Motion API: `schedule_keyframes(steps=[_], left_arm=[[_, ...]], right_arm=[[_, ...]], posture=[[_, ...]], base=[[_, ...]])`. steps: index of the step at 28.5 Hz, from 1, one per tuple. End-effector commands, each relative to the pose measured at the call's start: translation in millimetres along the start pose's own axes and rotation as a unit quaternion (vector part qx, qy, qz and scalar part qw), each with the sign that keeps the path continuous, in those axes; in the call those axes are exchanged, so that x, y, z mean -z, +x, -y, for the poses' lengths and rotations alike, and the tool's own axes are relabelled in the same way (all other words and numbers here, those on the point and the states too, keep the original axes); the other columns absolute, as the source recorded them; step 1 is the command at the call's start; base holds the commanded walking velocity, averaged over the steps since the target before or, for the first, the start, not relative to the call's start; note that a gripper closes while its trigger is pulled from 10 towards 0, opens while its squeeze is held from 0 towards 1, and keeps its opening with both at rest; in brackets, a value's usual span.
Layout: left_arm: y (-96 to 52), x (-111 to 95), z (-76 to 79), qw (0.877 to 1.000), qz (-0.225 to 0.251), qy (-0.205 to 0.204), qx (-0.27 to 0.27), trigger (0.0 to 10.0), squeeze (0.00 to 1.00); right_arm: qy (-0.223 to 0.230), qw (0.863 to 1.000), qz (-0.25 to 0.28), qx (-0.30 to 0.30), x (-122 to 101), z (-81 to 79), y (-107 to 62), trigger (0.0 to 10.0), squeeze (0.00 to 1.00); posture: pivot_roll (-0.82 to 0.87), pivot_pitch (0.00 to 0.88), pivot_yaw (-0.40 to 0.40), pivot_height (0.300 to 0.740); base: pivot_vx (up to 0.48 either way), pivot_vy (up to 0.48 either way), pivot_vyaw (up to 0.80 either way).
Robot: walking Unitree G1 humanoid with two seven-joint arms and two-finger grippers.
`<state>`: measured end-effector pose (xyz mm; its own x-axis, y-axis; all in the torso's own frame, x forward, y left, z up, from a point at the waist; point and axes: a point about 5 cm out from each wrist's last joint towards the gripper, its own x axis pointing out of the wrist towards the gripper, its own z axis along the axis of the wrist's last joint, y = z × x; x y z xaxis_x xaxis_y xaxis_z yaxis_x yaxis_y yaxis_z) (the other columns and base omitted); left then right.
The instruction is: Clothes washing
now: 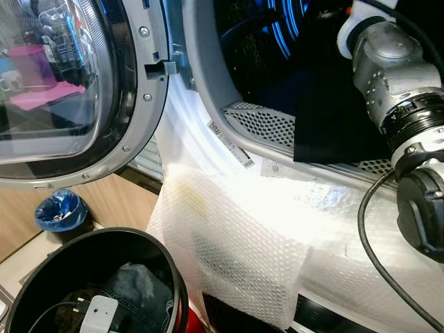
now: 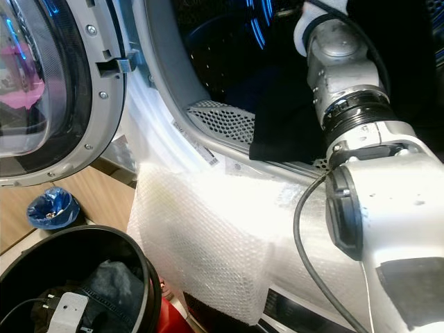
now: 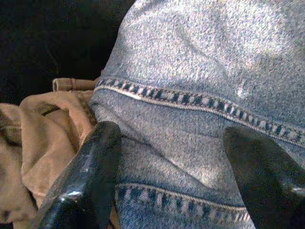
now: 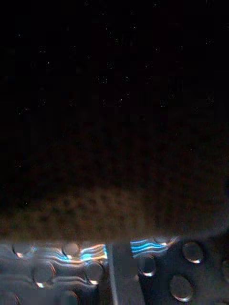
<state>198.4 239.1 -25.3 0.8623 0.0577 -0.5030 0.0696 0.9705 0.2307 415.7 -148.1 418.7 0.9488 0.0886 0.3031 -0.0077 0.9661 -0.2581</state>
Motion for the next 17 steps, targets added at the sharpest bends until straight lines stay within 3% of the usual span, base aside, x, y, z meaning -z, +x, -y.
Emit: schedule_keyframes(steps=[1,2,4,5,10,12,17], left_arm=[[-4.7,13,0.8,1.000,-0.028,0.001,0.005,10.0,0.00],[-4.7,13,1.0,1.000,-0.029,0.001,0.006,10.0,0.00],[-4.6,13,1.1,1.000,-0.029,0.001,0.007,10.0,0.00],[-5.4,14,1.0,1.000,-0.030,0.001,0.007,10.0,0.00],[-7.7,16,0.7,0.999,-0.034,0.001,0.011,10.0,0.00],[-8.4,16,0.2,0.999,-0.035,0.000,0.010,10.0,0.00],[-10.8,18,-0.4,0.999,-0.036,0.001,0.012,10.0,0.00]], right_arm=[[-0.019,1.000,0.002,-0.001,-4,1.4,0.0,10.0,0.02],[-0.022,1.000,0.000,0.008,-3,4.3,-0.3,10.0,0.58],[-0.023,1.000,-0.002,0.013,-2,6.3,-0.5,10.0,0.58],[-0.008,0.999,-0.005,0.043,-1,16.6,-1.7,10.0,1.00],[0.015,0.993,-0.006,0.118,0,41.0,-6.0,10.0,1.00],[0.024,0.984,-0.004,0.179,1,59.1,-10.6,10.0,1.00],[0.040,0.979,-0.010,0.198,8,66.2,-13.2,10.0,1.00]], posture=[[0.09,0.024,0.013,0.740],[0.09,0.025,0.014,0.740],[0.09,0.025,0.014,0.740],[0.09,0.026,0.020,0.740],[0.09,0.028,0.022,0.740],[0.09,0.029,0.023,0.740],[0.09,0.033,0.031,0.740]], base=[[0.000,0.000,0.00],[0.000,0.000,0.00],[0.000,0.000,0.00],[0.000,0.000,0.00],[0.000,0.000,0.00],[0.000,0.000,0.00],[0.000,0.000,0.00]])
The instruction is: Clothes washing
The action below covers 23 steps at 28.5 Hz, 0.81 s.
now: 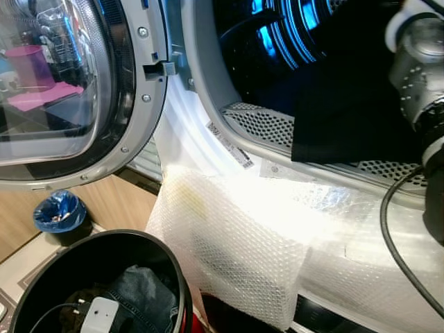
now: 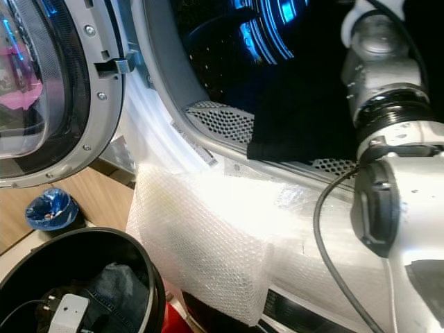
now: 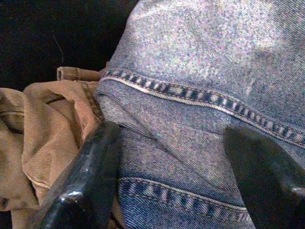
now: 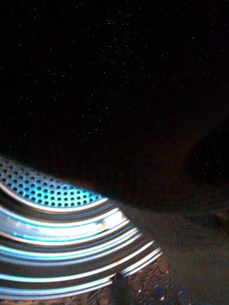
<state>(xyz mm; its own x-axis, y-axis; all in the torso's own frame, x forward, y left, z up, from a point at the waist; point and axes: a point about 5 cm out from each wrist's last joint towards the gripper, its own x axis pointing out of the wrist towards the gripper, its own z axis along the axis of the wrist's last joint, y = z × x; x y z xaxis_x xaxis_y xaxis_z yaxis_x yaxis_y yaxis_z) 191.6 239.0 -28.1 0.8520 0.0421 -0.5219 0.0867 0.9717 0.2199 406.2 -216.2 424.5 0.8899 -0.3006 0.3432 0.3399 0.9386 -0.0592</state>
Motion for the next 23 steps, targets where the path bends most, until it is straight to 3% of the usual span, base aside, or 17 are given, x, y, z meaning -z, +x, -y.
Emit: schedule_keyframes(steps=[1,7,11,14,18,21,23], left_arm=[[-6.5,13,-1.6,1.000,-0.028,0.001,0.002,10.0,0.00],[-8.5,14,-1.9,1.000,-0.030,0.001,0.004,10.0,0.00],[-11.2,16,-2.9,1.000,-0.031,0.001,0.005,10.0,0.00],[-11.5,14,-4.5,1.000,-0.026,-0.002,0.001,10.0,0.00],[-12.0,14,-5.6,1.000,-0.024,-0.004,-0.004,10.0,0.00],[-13.6,15,-5.1,1.000,-0.027,-0.004,-0.001,10.0,0.00],[-14.0,15,-4.9,1.000,-0.028,-0.004,0.001,10.0,0.00]], right_arm=[[0.004,1.000,0.001,0.002,1,-1.0,-0.3,10.0,1.00],[0.005,1.000,-0.001,0.021,7,2.6,-0.5,10.0,1.00],[0.046,0.997,0.002,0.069,7,15.9,0.0,10.0,1.00],[0.103,0.989,0.025,0.101,-3,27.6,0.6,10.0,1.00],[0.099,0.986,0.047,0.122,-10,34.1,0.3,10.0,1.00],[0.083,0.996,0.008,0.035,5,11.2,0.3,10.0,1.00],[0.085,0.996,-0.004,0.015,10,5.5,-0.3,10.0,1.00]], posture=[[0.09,0.033,0.031,0.740],[0.10,0.028,0.038,0.740],[0.11,0.016,0.040,0.740],[0.11,0.022,0.041,0.740],[0.11,0.022,0.041,0.740],[0.10,0.044,0.049,0.740],[0.10,0.044,0.049,0.740]], base=[[0.000,0.000,0.00],[0.000,0.000,0.00],[0.000,0.000,0.00],[0.000,0.000,0.00],[0.000,0.000,0.00],[0.000,0.000,0.00],[0.000,0.000,0.00]])
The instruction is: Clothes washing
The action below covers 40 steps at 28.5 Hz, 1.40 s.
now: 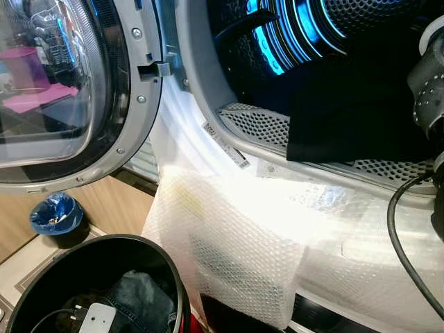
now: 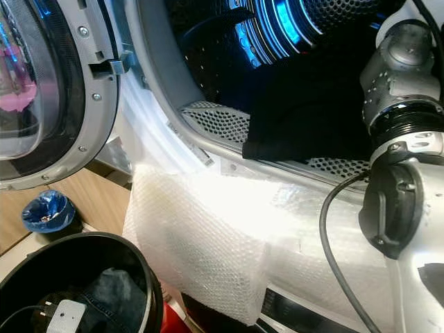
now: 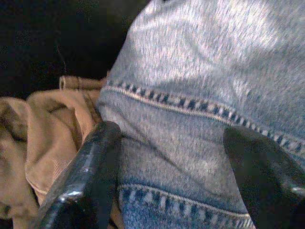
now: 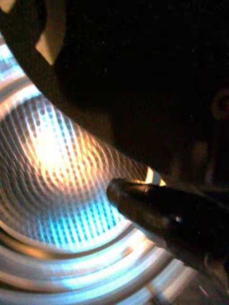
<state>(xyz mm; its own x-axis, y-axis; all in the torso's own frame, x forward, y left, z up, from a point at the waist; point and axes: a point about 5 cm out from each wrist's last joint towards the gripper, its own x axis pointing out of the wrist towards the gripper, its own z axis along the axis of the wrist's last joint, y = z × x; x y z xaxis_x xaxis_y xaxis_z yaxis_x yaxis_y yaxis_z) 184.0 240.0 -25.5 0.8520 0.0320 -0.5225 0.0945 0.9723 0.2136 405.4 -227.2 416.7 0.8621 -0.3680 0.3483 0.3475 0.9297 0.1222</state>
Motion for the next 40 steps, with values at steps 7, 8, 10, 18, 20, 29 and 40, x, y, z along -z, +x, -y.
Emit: schedule_keyframes(steps=[7,8,10,18,20,29,40], left_arm=[[-9.6,15,-3.7,0.999,-0.033,-0.006,-0.005,10.0,0.00],[-10.0,16,-3.4,0.999,-0.035,-0.006,-0.004,10.0,0.00],[-10.5,16,-2.2,0.999,-0.036,-0.005,-0.001,10.0,0.00],[-10.0,14,-0.6,0.999,-0.036,-0.004,0.002,10.0,0.00],[-8.8,14,-2.6,0.999,-0.036,-0.005,0.000,10.0,0.00],[-5.3,7,-3.5,1.000,-0.022,-0.006,-0.017,10.0,0.00],[-3.5,12,4.2,0.999,-0.034,-0.013,-0.008,10.0,0.00]], right_arm=[[-0.008,1.000,0.016,0.000,-3,1.1,0.1,10.0,1.00],[-0.013,1.000,0.016,-0.005,-2,0.9,0.1,10.0,1.00],[-0.014,1.000,0.015,-0.003,-2,4.5,0.6,10.0,1.00],[0.009,0.999,0.031,0.028,-11,27.6,3.8,10.0,1.00],[0.041,0.998,0.021,-0.052,-11,8.4,2.4,10.0,1.00],[0.089,0.989,0.058,-0.105,-38,-11.0,0.0,10.0,0.00],[-0.029,0.988,0.094,-0.120,-67,5.6,1.8,10.0,1.00]], posture=[[0.10,0.068,0.057,0.740],[0.09,0.071,0.058,0.740],[0.09,0.071,0.060,0.740],[0.08,0.068,0.063,0.740],[0.07,0.062,0.065,0.740],[0.06,0.066,0.065,0.740],[0.03,0.070,0.049,0.740]], base=[[0.000,0.000,0.00],[0.000,0.000,0.00],[0.000,0.000,0.00],[0.000,0.000,0.00],[0.000,0.000,0.00],[0.000,0.000,0.00],[0.000,0.000,0.00]])
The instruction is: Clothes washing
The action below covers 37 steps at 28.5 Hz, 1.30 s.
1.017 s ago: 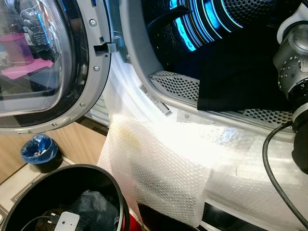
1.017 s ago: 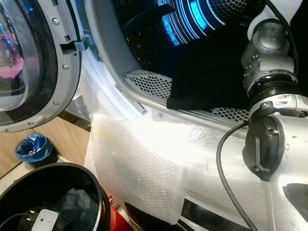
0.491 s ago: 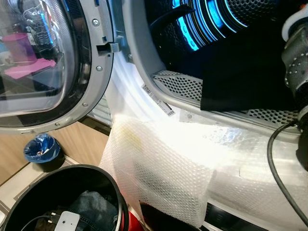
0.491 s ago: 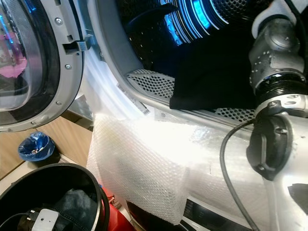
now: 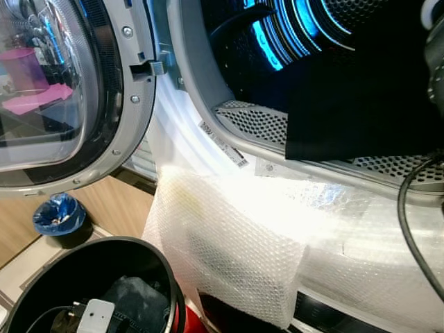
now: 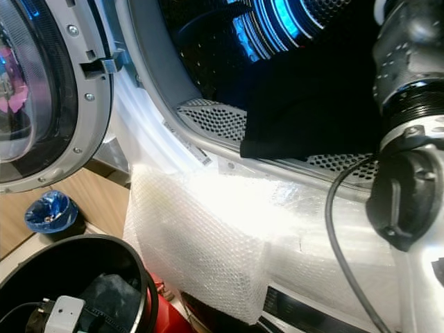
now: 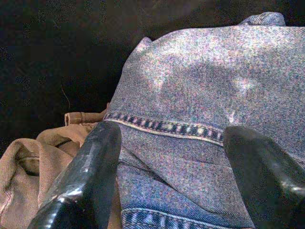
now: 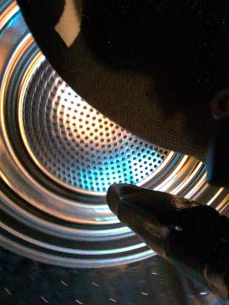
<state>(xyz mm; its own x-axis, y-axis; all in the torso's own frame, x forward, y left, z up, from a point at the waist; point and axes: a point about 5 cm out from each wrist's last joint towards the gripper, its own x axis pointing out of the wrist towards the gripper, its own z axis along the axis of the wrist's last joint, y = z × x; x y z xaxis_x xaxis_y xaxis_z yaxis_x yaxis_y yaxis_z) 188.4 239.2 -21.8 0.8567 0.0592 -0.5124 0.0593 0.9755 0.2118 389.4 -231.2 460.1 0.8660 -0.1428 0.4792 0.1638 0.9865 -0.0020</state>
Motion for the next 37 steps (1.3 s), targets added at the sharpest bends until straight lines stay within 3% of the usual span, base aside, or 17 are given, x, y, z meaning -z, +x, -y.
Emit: schedule_keyframes(steps=[1,4,6,7,8,11,14,15,16,18,19,22,27,28,32,34,37], left_arm=[[-5.2,18,4.7,0.999,-0.038,-0.003,0.008,10.0,0.00],[-4.3,17,7.3,0.999,-0.039,-0.002,0.020,10.0,0.00],[-4.3,17,7.0,0.999,-0.039,-0.002,0.020,10.0,0.00],[-4.2,17,6.0,0.999,-0.040,-0.002,0.017,10.0,0.00],[-4.2,17,6.0,0.999,-0.040,-0.002,0.017,10.0,0.00],[-3.9,17,4.6,0.999,-0.038,-0.002,0.013,10.0,0.00],[-3.9,16,3.6,0.999,-0.037,-0.002,0.011,10.0,0.00],[-3.9,16,3.6,0.999,-0.037,-0.002,0.011,10.0,0.00],[-4.1,17,4.6,0.999,-0.039,-0.001,0.016,10.0,0.00],[-4.5,17,6.1,0.999,-0.041,0.001,0.022,10.0,0.00],[-4.7,18,6.2,0.999,-0.042,0.001,0.023,10.0,0.00],[-4.5,17,5.6,0.999,-0.042,0.002,0.023,10.0,0.00],[-3.4,15,3.6,0.999,-0.038,0.003,0.020,10.0,0.00],[-3.2,14,2.5,0.999,-0.034,0.003,0.016,10.0,0.00],[-2.8,12,2.2,1.000,-0.029,0.000,0.011,10.0,0.00],[-2.7,12,3.6,0.999,-0.029,0.000,0.012,10.0,0.00],[-3.3,14,6.1,0.999,-0.034,0.000,0.018,10.0,0.00]], right_arm=[[-0.021,0.999,0.023,-0.015,-18,2.0,1.1,10.0,1.00],[-0.073,0.993,0.010,-0.087,-12,-9.1,0.1,10.0,1.00],[-0.085,0.992,0.010,-0.090,-12,-9.6,0.1,10.0,1.00],[-0.071,0.997,0.025,-0.016,-20,5.7,0.6,10.0,1.00],[-0.071,0.997,0.025,-0.016,-20,5.7,0.6,10.0,1.00],[-0.018,0.991,0.050,0.122,-29,44.0,-4.0,10.0,1.00],[-0.015,0.988,0.042,0.145,-22,51.2,-5.9,10.0,1.00],[-0.026,0.992,0.026,0.118,-14,43.1,-4.7,10.0,1.00],[-0.054,0.998,-0.022,0.027,8,17.7,-2.6,10.0,1.00],[-0.055,0.996,-0.061,-0.042,29,-2.3,-4.3,10.0,1.00],[-0.069,0.988,-0.101,-0.090,53,-17.9,-9.2,10.0,1.00],[-0.081,0.985,-0.127,-0.085,71,-23.0,-13.7,10.0,1.00],[-0.016,1.000,-0.013,-0.007,15,-11.6,-1.5,10.0,1.00],[0.004,0.998,0.053,0.022,-16,-4.1,0.6,10.0,1.00],[0.020,0.985,0.154,0.079,-59,14.0,-3.0,10.0,1.00],[0.009,0.992,0.109,0.060,-38,9.3,-1.3,10.0,1.00],[-0.007,0.999,-0.041,0.010,28,-4.5,-3.8,10.0,1.00]], posture=[[0.02,0.070,0.052,0.740],[0.02,0.070,0.052,0.740],[0.02,0.070,0.054,0.740],[0.02,0.070,0.054,0.740],[0.02,0.070,0.054,0.740],[0.02,0.070,0.051,0.740],[0.03,0.070,0.052,0.740],[0.03,0.070,0.052,0.740],[0.03,0.071,0.055,0.740],[0.03,0.071,0.056,0.740],[0.03,0.072,0.058,0.740],[0.03,0.073,0.063,0.740],[0.03,0.073,0.063,0.740],[0.03,0.074,0.058,0.740],[0.04,0.076,0.054,0.740],[0.04,0.078,0.053,0.740],[0.03,0.075,0.053,0.740]], base=[[0.000,0.000,0.00],[0.000,0.000,0.00],[0.000,0.000,0.00],[0.000,0.000,0.00],[0.000,0.000,0.00],[0.000,0.000,0.00],[0.000,0.000,0.00],[0.000,0.000,0.00],[0.000,0.000,0.00],[0.000,0.000,0.00],[0.000,0.000,0.00],[0.000,0.000,0.00],[0.000,0.000,0.00],[0.000,0.000,0.00],[0.000,0.000,0.00],[0.000,0.000,0.00],[0.000,0.000,0.00]])
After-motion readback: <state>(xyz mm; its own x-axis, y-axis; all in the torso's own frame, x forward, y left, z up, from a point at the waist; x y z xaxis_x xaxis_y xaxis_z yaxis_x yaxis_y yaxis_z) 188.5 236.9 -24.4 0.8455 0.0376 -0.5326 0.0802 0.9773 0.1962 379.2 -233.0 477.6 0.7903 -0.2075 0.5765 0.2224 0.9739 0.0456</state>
